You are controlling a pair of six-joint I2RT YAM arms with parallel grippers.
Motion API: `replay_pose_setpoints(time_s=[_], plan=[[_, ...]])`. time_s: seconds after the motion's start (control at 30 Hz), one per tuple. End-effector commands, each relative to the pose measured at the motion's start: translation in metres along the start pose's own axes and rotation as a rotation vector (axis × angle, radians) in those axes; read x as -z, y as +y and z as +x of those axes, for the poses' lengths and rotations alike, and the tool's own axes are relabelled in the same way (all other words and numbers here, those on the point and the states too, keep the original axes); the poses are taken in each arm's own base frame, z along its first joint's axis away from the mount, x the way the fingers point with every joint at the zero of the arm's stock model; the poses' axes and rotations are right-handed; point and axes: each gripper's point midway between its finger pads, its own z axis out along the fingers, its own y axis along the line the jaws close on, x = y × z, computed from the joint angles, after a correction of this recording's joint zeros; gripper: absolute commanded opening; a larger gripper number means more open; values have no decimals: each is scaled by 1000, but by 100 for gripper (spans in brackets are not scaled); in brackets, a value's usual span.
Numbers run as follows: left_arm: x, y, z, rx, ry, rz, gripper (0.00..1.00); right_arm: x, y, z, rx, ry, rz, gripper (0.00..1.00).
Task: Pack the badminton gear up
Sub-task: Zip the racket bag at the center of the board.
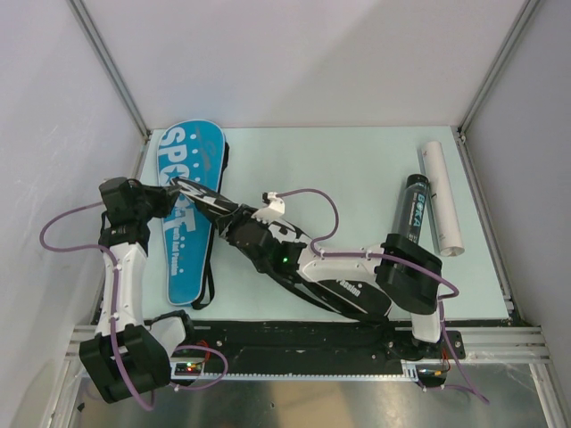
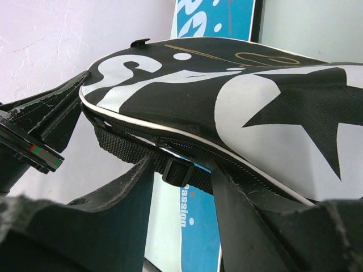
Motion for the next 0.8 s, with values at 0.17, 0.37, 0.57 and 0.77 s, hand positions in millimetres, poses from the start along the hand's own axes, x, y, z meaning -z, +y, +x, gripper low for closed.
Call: replay_pose_setpoints(time_s=[0.17, 0.37, 0.57, 0.77], plan=[[14, -23, 1, -11, -2, 94, 0, -18, 6, -57, -7, -178, -14, 41], [15, -22, 1, -9, -4, 94, 0, -20, 11, -63, 8, -202, -38, 31], [13, -21, 0, -11, -5, 88, 0, -19, 28, -59, 102, -170, -135, 12], [9, -19, -2, -10, -11, 76, 0, -6, 45, -50, 142, -114, -237, 0]])
